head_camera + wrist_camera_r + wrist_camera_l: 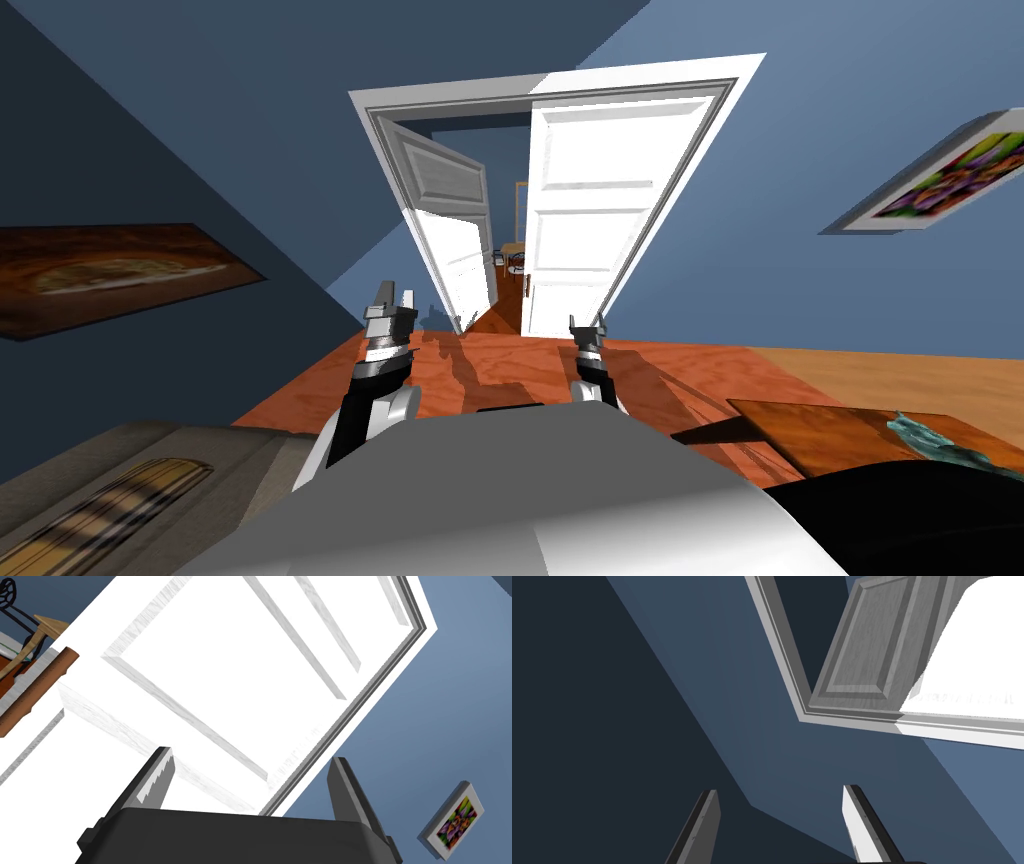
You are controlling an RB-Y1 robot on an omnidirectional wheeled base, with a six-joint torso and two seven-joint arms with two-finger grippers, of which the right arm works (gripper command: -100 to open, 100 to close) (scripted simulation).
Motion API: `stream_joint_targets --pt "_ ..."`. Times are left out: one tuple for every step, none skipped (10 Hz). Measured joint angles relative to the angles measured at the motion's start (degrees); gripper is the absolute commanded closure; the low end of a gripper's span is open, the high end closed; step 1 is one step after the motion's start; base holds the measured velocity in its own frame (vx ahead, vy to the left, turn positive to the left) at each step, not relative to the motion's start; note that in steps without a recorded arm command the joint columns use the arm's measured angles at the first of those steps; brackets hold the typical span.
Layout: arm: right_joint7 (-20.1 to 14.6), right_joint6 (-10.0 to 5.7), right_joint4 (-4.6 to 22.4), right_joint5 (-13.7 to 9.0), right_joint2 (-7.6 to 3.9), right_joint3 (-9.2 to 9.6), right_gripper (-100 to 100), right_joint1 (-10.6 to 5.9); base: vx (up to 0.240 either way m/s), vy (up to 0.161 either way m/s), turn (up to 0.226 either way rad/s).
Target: Push the door open
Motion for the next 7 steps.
stream_joint_targets --pt "-0.78 -0.15 1.04 -0.48 0.09 0.04 -100 -0.41 0.094 -0.020 0.105" --pt "-1.60 -0.21 1.94 -1.00 0.06 0.05 -100 -0.62 0.088 -0.016 0.099" --pt "-2.58 -0.55 3.10 -1.51 -0.09 0.08 -100 -0.75 0.103 -0.010 0.128" --pt "-3.48 -0.93 4.63 -2.00 -0.06 0.07 -100 -1.34 0.107 -0.019 0.121" --pt "-4.30 -1.14 5.89 -2.51 -0.01 0.06 -100 -1.85 0.103 -0.027 0.099" --pt "-5.16 -1.26 6.84 -3.03 -0.01 0.06 -100 -2.07 0.103 -0.020 0.100" --pt "-6.07 -1.64 8.58 -3.53 -0.01 0.02 -100 -2.80 0.097 -0.014 0.113"
